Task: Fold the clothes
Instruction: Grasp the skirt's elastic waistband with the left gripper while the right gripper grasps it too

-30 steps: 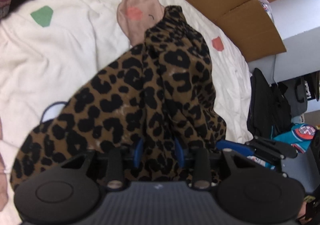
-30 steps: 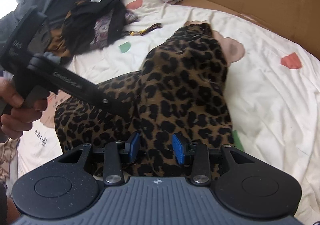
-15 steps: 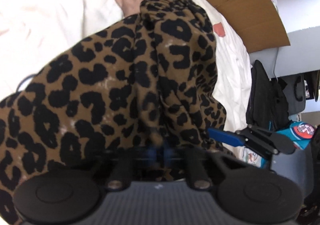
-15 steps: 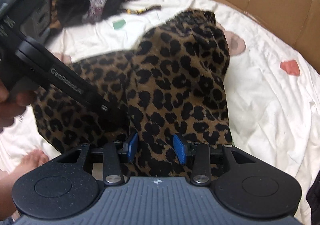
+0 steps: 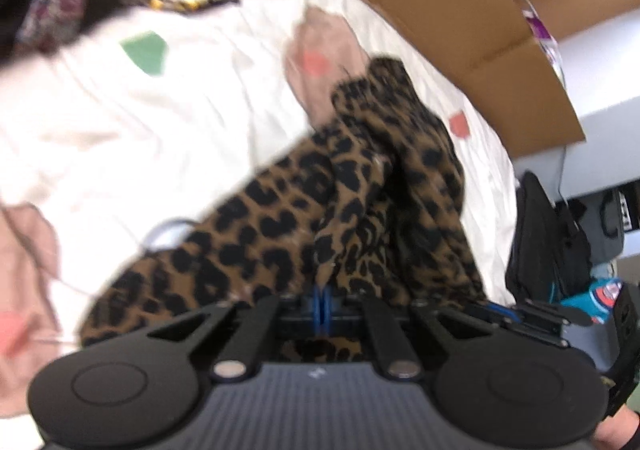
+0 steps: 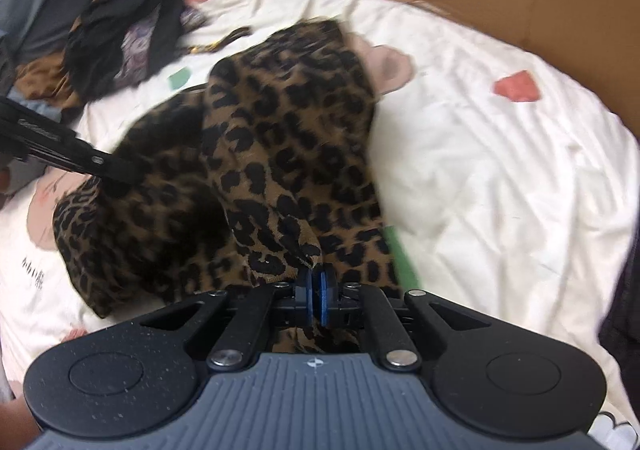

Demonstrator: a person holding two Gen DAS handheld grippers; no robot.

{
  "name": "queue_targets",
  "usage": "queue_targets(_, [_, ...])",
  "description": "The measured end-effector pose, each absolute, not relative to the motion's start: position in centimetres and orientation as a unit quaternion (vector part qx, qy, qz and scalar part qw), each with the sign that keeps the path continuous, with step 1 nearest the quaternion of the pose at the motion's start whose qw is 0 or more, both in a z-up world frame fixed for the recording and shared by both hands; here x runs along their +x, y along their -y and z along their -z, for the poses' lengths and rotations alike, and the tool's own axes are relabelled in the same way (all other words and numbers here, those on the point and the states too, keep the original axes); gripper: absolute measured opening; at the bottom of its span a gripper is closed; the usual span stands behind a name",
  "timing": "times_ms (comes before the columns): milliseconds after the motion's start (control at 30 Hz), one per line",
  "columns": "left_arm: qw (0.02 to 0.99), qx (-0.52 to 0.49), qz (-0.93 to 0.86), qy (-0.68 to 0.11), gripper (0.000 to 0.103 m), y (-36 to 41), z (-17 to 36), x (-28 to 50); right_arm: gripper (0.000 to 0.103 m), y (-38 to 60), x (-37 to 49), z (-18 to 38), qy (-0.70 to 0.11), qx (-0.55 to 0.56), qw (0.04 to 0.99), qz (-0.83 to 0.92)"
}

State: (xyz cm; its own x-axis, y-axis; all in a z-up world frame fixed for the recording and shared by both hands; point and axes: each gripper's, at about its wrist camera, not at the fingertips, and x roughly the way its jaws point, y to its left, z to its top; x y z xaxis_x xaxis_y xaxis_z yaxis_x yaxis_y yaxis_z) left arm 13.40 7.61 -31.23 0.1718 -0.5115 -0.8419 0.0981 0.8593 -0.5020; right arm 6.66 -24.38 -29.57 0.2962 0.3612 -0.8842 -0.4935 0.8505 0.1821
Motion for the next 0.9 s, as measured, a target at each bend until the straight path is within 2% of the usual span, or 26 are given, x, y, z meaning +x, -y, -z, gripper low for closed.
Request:
queue_targets(433, [0.797, -0.145, 0.153, -0.566, 0.002, -13.5, 26.5, 16.9, 0.000, 31.0, 8.1, 27.7, -0.524, -0.025, 0.836, -0.161])
queue_targets(900, [0.838, -0.138, 0.150, -0.506, 0.002, -18.0, 15.7, 17.1, 0.000, 36.0, 8.0, 22.4, -0.486, -0.012, 0.864, -0.129])
